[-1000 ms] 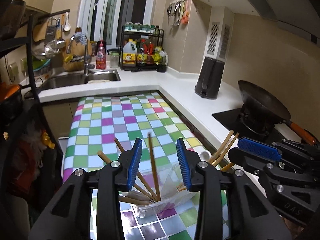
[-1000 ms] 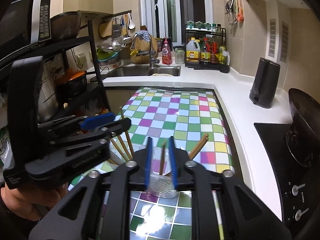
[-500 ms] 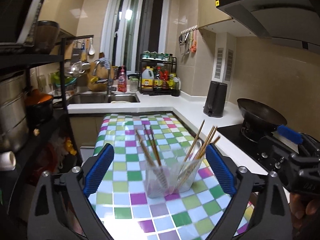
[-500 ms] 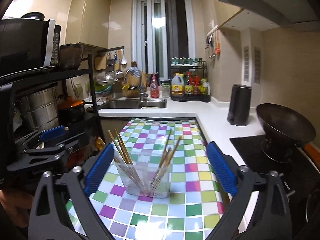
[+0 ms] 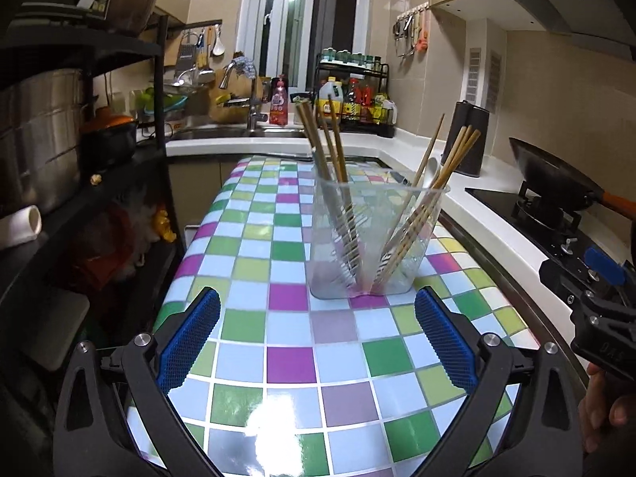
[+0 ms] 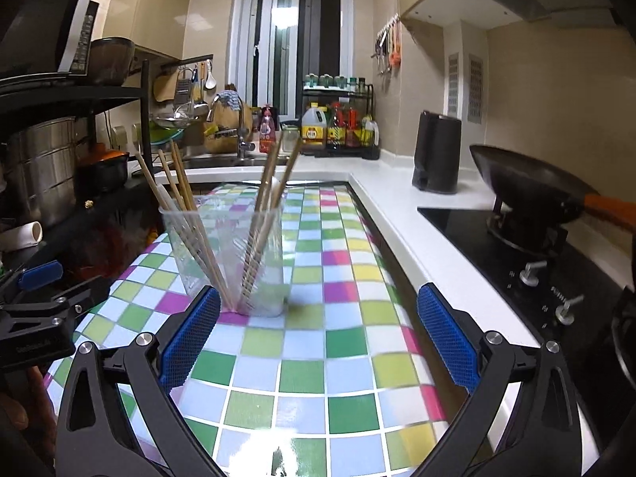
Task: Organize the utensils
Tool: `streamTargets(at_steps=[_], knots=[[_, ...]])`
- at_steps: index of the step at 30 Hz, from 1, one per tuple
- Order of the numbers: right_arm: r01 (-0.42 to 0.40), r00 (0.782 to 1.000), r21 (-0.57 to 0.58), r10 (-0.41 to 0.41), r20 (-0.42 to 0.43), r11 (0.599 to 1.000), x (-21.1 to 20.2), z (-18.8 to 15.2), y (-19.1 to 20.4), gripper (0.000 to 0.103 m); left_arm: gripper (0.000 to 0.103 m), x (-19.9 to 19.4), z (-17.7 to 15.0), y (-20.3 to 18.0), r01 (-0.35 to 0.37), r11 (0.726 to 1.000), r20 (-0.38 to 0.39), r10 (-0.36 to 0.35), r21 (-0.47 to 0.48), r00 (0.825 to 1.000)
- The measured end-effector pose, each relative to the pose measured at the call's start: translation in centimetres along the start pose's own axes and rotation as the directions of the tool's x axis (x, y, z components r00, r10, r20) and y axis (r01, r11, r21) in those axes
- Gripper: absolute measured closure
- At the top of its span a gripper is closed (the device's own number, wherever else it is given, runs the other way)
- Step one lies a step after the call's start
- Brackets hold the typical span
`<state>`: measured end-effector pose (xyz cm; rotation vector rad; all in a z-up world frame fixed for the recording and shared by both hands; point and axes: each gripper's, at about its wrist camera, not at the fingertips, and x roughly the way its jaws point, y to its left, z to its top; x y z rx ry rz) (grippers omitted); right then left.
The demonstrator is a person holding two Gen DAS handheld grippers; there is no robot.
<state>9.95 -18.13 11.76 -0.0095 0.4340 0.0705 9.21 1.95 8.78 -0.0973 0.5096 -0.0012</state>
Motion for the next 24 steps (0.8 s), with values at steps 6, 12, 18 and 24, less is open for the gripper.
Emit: streamTargets(at_steps=[6,12,18,24], knots=[[-0.003,0.999,0.008,0.004,-0.046,1.000,1.7,-2.1,-0.4,0.005,0.008,1.3,-1.8,-0.7,-0.012,1.000,-0.037,0.012,0.015,0.999],[0.007,0.997,0.002,-0.007,-0.077,1.000,2.7,-2.6,-0.7,0.005,0.008,2.4,-2.3,-0.3,-0.023,1.000,-0.067,0.024,0.013,0.997],[0.013,0.997,0.004,-0.013,-0.078,1.000,2.8,-2.8,-0.9,0.005,0.008,2.7,-2.3,-0.4,-0.006,1.000,-0.076,0.007,0.012,0.997],[0.010,0.997,0.001,-0.010,-0.080,1.000,2.8,-2.8,-0.8,0.005,0.008,2.4,-2.6,-0.8,0.008,1.000,-0.073,-0.007,0.024,0.997]])
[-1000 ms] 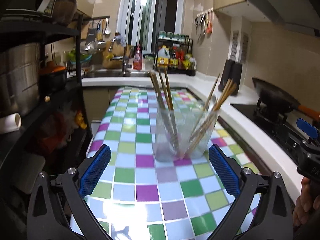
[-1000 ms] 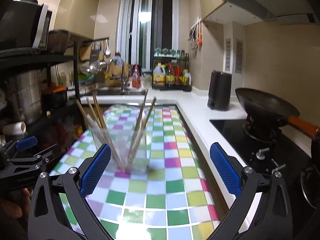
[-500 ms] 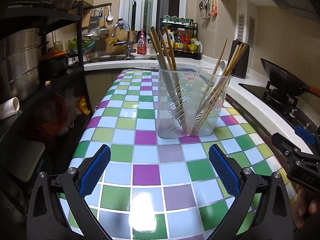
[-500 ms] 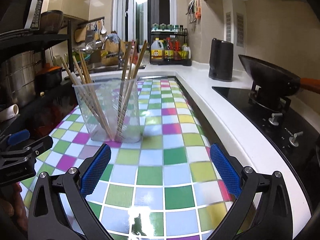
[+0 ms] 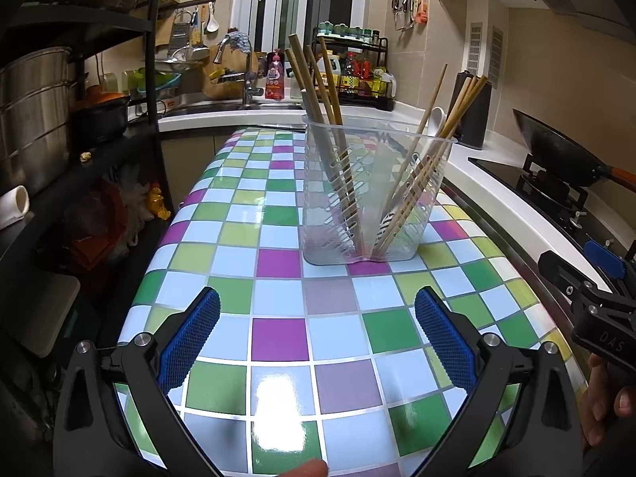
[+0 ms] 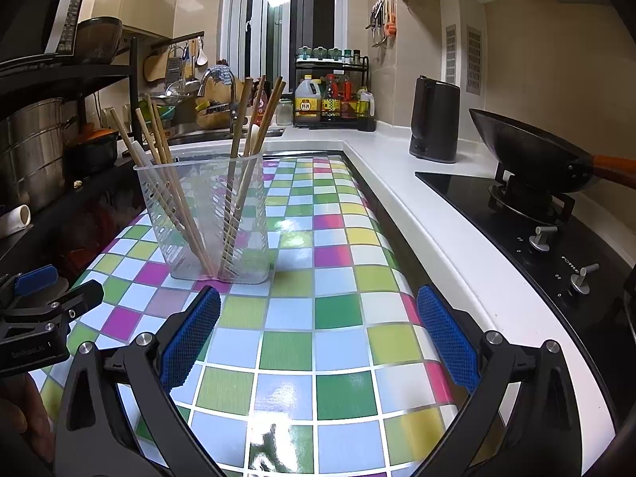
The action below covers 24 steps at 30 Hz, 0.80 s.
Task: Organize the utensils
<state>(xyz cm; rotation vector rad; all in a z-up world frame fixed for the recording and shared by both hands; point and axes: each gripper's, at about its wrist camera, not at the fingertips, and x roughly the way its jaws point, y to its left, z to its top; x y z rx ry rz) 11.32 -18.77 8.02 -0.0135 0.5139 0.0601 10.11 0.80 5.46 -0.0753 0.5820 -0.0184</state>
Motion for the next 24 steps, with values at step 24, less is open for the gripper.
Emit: streamTargets(at_steps=[24], knots=[[-0.003,1.000,-0.010,0.003,0.001,1.000,-0.11,0.03,0.26,0.005,0.008,-0.27,0.07,-0.29,0.015,1.000,-0.003,-0.015,0.003,1.000]])
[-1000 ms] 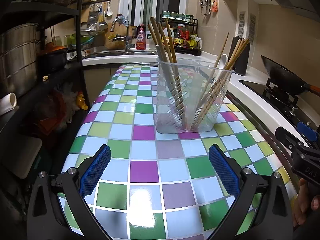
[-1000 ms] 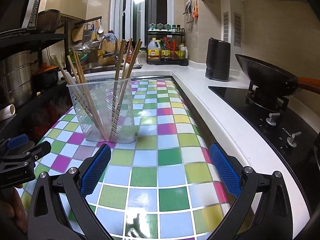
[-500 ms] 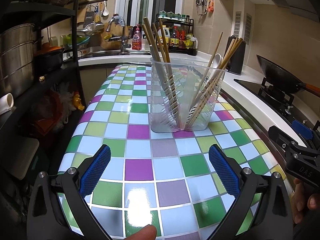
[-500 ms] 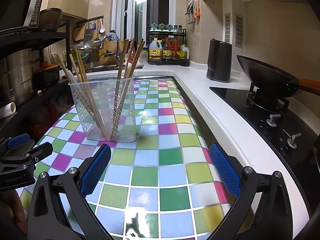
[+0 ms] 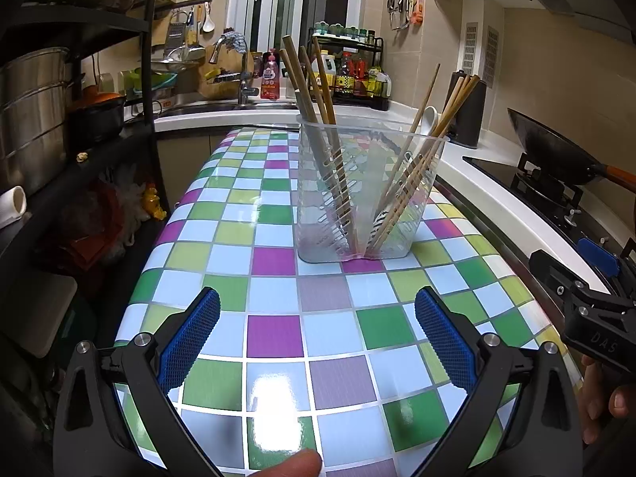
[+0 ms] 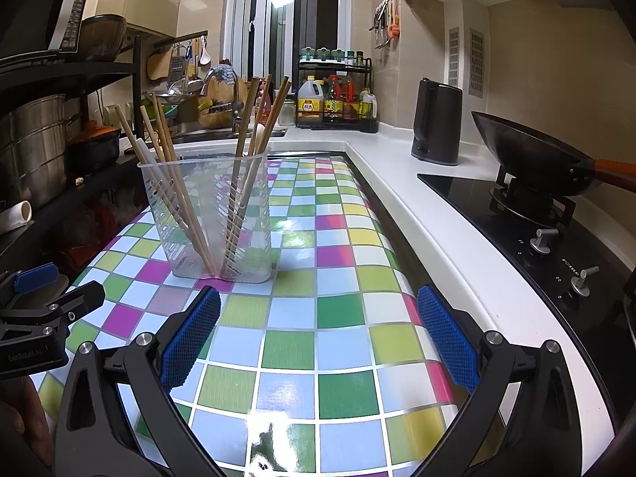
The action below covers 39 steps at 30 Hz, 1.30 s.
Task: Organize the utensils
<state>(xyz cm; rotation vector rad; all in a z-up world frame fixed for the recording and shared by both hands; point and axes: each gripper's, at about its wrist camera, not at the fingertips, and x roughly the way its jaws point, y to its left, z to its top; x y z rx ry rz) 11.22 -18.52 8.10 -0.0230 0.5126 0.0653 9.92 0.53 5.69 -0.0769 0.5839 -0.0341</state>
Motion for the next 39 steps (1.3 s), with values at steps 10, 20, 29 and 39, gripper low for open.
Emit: streamTargets(at_steps=[10,20,29,39], knots=[[-0.002,1.000,-0.002,0.002,0.000,1.000,0.05,-0.03,0.00,0.005,0.008,0.05,-0.04,-0.06,0.001,1.000,-0.004,-0.001,-0.001,1.000],[-0.001,1.000,-0.003,0.001,0.001,1.000,0.02,-0.06,0.00,0.005,0.008,0.21,-0.30,-0.22,0.011,1.000,-0.016,-0.011,0.008,1.000],[-0.002,1.000,-0.003,0.002,-0.001,1.000,0.04,-0.10,-0.05,0.006,0.008,0.08,-0.34,-0.34,0.020,1.000,-0.001,-0.020,0.023,1.000],[-0.004,1.000,-0.005,0.004,-0.003,1.000,0.06,-0.13,-0.02,0.005,0.008,0.18,-0.17,-0.45,0.011,0.999,-0.002,-0.011,0.030,1.000]])
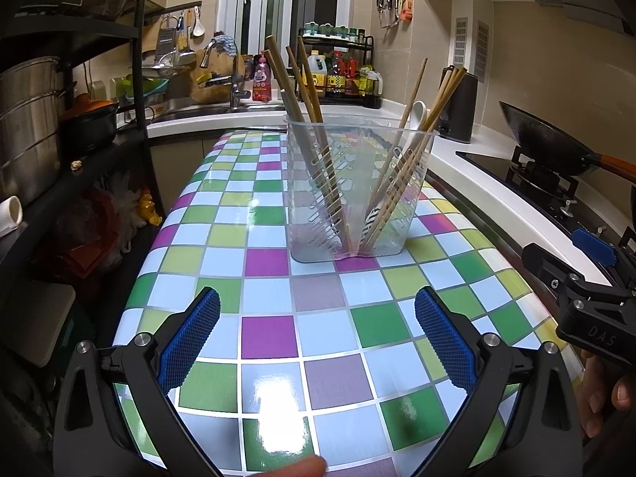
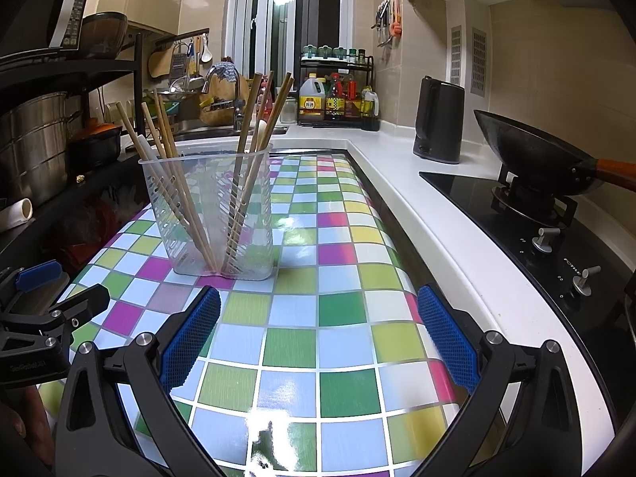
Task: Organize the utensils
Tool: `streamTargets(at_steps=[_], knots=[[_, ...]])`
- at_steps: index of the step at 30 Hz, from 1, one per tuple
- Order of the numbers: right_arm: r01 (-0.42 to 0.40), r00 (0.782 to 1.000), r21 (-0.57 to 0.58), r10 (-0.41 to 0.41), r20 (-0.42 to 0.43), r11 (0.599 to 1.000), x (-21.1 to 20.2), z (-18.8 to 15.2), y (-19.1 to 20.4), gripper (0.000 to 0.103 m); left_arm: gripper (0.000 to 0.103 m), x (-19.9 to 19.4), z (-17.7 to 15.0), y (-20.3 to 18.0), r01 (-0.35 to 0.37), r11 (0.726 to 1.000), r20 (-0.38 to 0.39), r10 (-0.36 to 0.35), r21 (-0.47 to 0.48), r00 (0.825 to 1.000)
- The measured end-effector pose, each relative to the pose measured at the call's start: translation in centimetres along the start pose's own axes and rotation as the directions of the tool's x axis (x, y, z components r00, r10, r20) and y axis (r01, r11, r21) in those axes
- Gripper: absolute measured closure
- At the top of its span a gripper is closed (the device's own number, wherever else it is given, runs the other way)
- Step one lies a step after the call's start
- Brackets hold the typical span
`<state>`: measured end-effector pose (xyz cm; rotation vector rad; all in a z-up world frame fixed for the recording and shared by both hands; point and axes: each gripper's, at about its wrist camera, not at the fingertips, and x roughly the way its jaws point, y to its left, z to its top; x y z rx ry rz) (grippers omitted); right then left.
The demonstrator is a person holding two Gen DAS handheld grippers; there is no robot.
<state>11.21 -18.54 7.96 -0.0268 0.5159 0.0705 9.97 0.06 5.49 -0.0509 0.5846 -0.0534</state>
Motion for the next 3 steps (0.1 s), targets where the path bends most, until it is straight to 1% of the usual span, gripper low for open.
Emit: streamTargets(at_steps=[3], knots=[[0.000,1.000,-0.001,0.000,-0.003,1.000,0.01,0.00,-0.03,0.005,0.008,0.10,-0.05,-0.01,-0.001,1.000,-0.005,0.001,0.003,1.000]])
